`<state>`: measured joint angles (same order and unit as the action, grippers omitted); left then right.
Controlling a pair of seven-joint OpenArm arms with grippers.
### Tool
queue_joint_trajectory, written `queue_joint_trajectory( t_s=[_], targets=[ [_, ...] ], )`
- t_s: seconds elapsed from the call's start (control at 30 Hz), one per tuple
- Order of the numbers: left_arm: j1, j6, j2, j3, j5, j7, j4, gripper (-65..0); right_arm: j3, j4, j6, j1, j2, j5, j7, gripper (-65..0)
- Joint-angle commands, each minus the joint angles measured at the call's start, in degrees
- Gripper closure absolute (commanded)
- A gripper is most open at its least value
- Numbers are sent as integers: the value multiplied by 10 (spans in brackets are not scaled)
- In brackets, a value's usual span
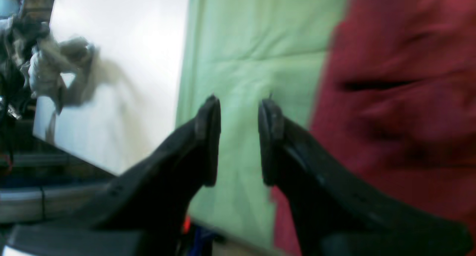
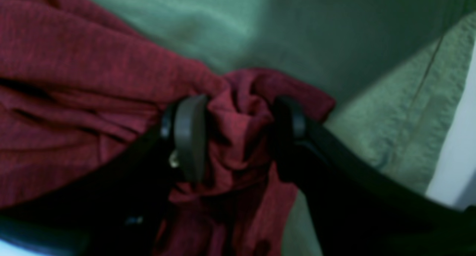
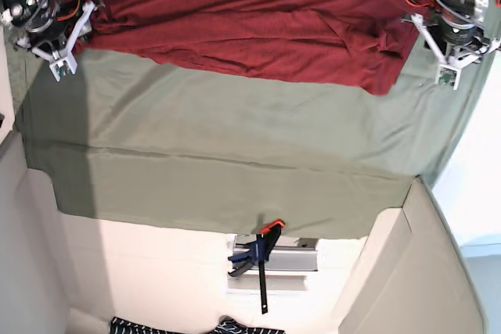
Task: Fold the T-shirt properly
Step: 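Open the left gripper to release the fabric, then lower the left gripper onto the shirt's side edge and grasp it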
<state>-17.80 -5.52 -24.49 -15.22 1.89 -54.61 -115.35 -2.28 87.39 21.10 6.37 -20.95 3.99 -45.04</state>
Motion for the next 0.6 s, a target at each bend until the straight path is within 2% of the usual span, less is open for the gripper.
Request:
queue_joint_trajectory(
  t_s=[0.0, 0.23, 0.3, 0.47, 0.57],
  targets=[
    [-3, -8, -10, -28, -27, 9, -8, -212, -3, 5, -4, 8, -8, -6, 1, -288],
    [-58, -137, -9, -200, -328, 19, 3, -212, -3, 5, -4, 8, -8, -5, 1, -288],
    [-68, -163, -9, -241, -399, 18, 28, -212, -3, 5, -4, 8, -8, -5, 1, -288],
    [-52, -210, -8, -322, -525, 15, 166, -212, -3, 5, -4, 8, -8, -5, 2, -288],
    [-30, -252, -16, -346, -624, -23, 266, -212, -3, 5, -4, 8, -8, -5, 5, -288]
  ],
)
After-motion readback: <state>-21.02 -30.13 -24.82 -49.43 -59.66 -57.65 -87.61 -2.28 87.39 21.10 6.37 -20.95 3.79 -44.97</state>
